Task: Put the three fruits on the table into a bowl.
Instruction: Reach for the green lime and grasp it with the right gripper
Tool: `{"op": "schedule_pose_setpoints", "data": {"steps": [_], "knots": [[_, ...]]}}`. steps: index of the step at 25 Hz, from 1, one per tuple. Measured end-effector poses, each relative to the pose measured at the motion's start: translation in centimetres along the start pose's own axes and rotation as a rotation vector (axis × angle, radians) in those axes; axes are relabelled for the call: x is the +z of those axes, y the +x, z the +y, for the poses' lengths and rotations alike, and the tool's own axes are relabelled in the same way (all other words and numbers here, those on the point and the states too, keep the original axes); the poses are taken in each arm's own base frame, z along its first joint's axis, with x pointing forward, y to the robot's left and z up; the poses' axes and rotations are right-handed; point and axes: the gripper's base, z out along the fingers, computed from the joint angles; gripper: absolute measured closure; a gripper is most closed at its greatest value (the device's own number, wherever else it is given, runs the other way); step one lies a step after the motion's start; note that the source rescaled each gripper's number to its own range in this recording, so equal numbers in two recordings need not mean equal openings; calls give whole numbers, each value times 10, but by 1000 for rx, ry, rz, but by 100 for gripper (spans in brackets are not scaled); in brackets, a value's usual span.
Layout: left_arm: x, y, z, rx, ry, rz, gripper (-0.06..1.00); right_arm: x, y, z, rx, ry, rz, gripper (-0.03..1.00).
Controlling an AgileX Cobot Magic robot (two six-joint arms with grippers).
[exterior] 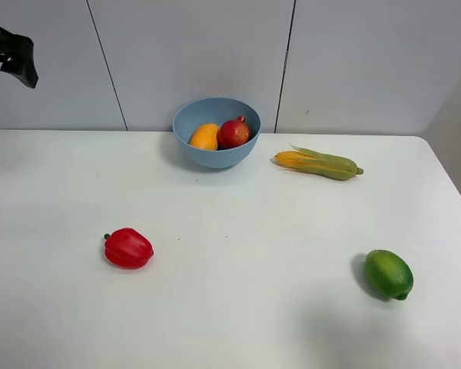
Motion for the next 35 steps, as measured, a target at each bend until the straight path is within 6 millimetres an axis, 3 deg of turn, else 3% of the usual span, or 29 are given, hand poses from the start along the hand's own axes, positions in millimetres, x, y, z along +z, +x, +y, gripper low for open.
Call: {"op": "schedule_pose_setpoints", "data": {"steps": [7,14,18,24,29,35], "knots": [[-58,74,1,-110,59,-129,-3,0,0,0,0,0,0,-3],[-99,165,-7,-154,21,-261,-3,0,0,0,0,0,0,-3],[-113,212,-18,-167,23,-334,-3,0,0,0,-3,5,0,-3],[-116,277,-34,-171,19,-404,-3,0,0,0,0,0,0,-3],[-119,311,-42,-172,8,-472,-3,0,0,0,0,0,0,-3],[-125,331,-46,-172,2,-512,-3,0,0,0,0,0,0,-3]]}}
